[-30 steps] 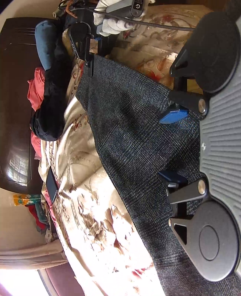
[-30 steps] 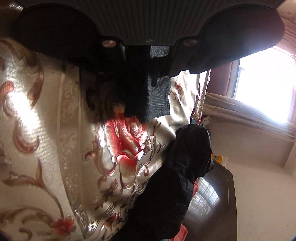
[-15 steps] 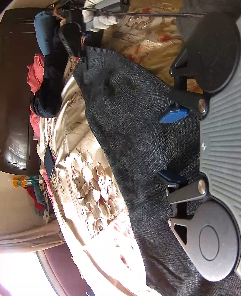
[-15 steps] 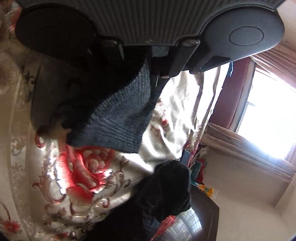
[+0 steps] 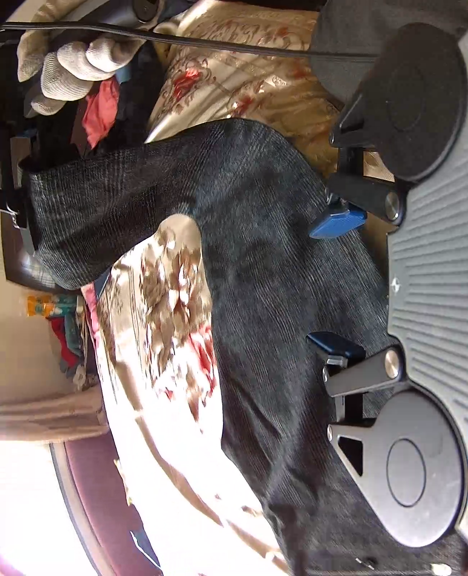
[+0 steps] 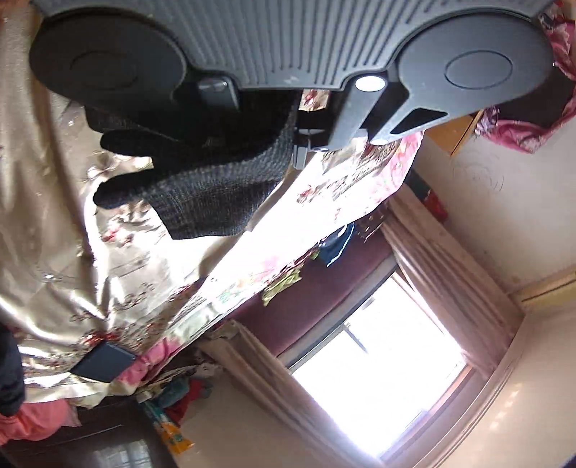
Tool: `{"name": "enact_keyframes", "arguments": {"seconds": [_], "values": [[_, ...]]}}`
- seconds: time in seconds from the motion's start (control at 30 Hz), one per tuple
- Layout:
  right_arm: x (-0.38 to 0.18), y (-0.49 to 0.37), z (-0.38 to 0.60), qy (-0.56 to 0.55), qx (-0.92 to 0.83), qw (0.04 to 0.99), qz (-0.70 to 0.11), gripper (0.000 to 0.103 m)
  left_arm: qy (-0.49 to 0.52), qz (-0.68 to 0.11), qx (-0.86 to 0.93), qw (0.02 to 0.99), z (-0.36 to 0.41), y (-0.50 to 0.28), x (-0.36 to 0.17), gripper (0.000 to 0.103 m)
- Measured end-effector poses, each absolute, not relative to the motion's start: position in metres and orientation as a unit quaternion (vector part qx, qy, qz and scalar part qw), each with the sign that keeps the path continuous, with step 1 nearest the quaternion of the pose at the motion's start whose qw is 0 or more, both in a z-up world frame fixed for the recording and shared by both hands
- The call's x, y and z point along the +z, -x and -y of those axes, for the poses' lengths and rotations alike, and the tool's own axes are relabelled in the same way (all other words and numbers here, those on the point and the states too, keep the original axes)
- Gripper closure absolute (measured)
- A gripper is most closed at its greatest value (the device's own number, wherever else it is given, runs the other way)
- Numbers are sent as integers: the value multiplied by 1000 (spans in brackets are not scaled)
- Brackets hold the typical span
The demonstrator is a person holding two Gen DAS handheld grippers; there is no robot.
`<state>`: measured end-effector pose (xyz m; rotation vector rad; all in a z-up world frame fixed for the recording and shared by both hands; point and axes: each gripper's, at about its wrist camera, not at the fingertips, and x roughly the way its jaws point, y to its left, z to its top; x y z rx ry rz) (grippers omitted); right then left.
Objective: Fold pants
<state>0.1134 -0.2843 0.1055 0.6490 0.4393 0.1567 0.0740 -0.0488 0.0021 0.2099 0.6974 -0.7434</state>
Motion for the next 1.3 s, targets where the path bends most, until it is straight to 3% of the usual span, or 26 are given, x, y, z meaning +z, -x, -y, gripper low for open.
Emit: {"name": "enact_keyframes", "arguments": {"seconds": [0.3,0.4,0.63,1.07,1.3], "values": [[55,-178,89,-221,203,899,-318,96,14,-301,-202,932,-63,-72,20,33],[58,-183,51,-199,227,901,-313,96,-14,-294,-159,942,-86,-72,17,33],[50,-177,-50,-49,275,913,-298,96,61,-326,-116,936,-143,-74,1,33],[26,-151,-109,101,283,917,-262,95,53,-338,-111,933,-163,-45,-19,34],[20,-136,-130,241,271,910,-201,92,37,-339,-119,933,-160,-40,-16,34]]}}
